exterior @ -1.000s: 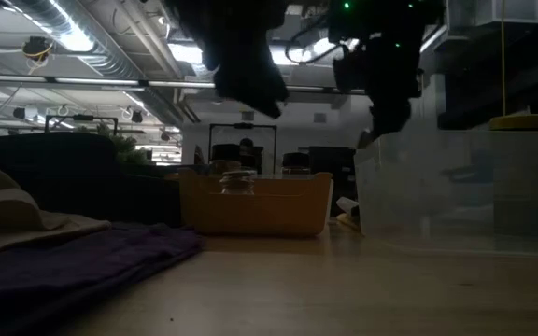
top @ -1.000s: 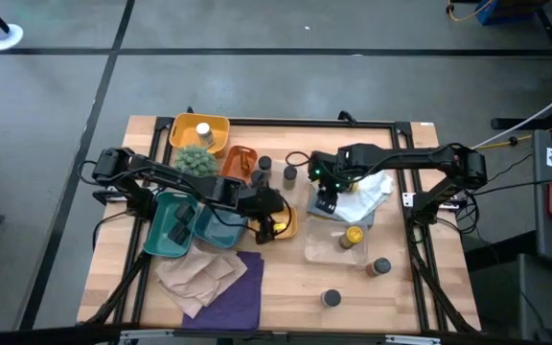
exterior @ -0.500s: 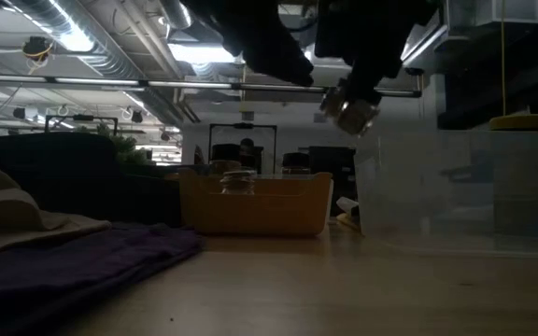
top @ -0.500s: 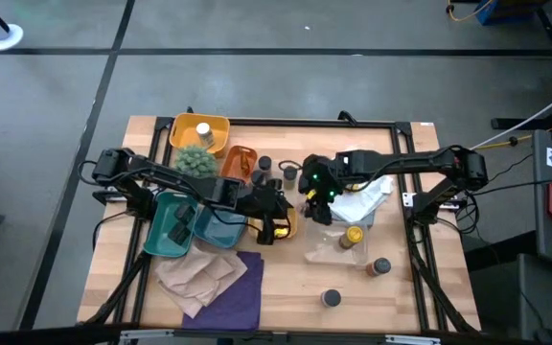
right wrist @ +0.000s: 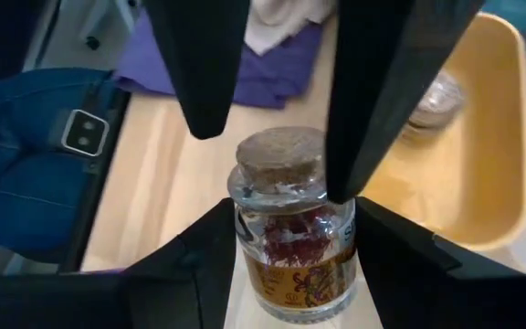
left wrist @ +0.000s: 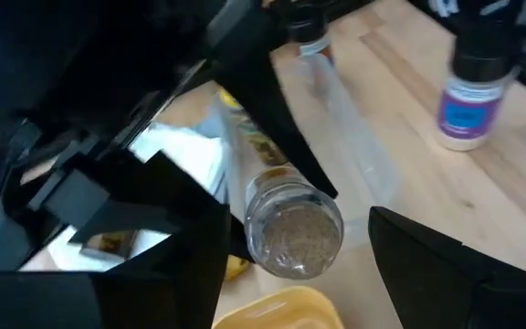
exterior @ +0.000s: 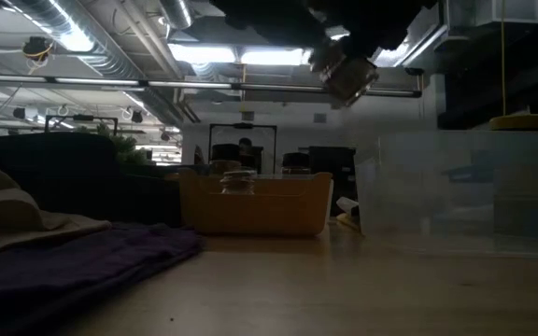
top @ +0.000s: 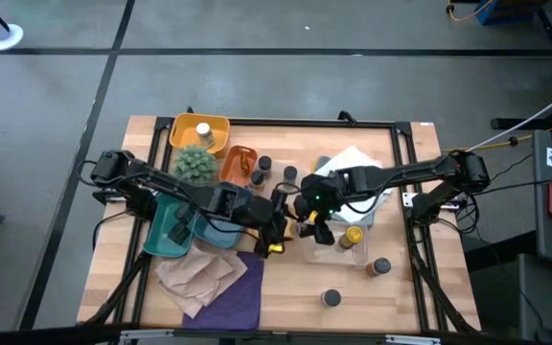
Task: Sort spices by type
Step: Put the brown seasoning bottle into the bottom yellow bin
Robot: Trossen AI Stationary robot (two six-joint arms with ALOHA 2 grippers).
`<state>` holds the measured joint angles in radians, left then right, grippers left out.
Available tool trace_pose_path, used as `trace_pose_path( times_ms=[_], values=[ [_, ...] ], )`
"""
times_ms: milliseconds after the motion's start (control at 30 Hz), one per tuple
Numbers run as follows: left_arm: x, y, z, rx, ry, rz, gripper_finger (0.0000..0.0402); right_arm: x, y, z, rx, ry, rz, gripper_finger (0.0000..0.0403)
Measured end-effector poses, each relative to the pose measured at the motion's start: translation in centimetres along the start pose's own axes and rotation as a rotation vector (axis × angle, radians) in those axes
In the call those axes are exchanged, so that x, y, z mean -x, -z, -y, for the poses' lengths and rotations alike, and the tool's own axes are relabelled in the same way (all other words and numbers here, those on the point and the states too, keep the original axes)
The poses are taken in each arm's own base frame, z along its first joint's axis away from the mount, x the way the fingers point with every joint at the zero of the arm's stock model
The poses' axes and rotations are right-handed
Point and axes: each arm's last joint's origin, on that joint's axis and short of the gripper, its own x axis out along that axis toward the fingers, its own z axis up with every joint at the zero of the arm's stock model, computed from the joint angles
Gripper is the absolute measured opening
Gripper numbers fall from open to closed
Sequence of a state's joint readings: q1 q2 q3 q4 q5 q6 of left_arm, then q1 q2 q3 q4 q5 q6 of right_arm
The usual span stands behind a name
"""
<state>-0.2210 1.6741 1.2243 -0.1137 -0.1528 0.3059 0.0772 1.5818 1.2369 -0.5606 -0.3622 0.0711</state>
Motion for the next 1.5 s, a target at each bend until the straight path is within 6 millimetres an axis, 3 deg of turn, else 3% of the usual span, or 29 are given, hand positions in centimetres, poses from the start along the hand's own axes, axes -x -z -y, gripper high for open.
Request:
trace_pose_path(
  times_ms=[300,933,1300,1500],
  values=[
    [0.3,-0.6,1.8,-0.146,0.034,0.020,0.0244,-0.2,-0.7,-1.0,0.018,-0.084,0.065,0.0197],
    [0.3,-0.8,1.8,-0.145,0.011,0.038,0.0243,-0.1,-1.8,-1.2,-0.143,-0.127,0.159,0.0199],
    [0.2,-0.7,1.7,-0.143,0.015,0.033,0.0172,-0.1,-1.8,-1.2,-0.146,-0.127,0.159,0.0200],
    [0.1,-0.6,1.4,-0.140,0.012,0.029,0.0170,-0.1,-1.8,-1.2,-0.146,-0.125,0.160,0.0200]
  ],
)
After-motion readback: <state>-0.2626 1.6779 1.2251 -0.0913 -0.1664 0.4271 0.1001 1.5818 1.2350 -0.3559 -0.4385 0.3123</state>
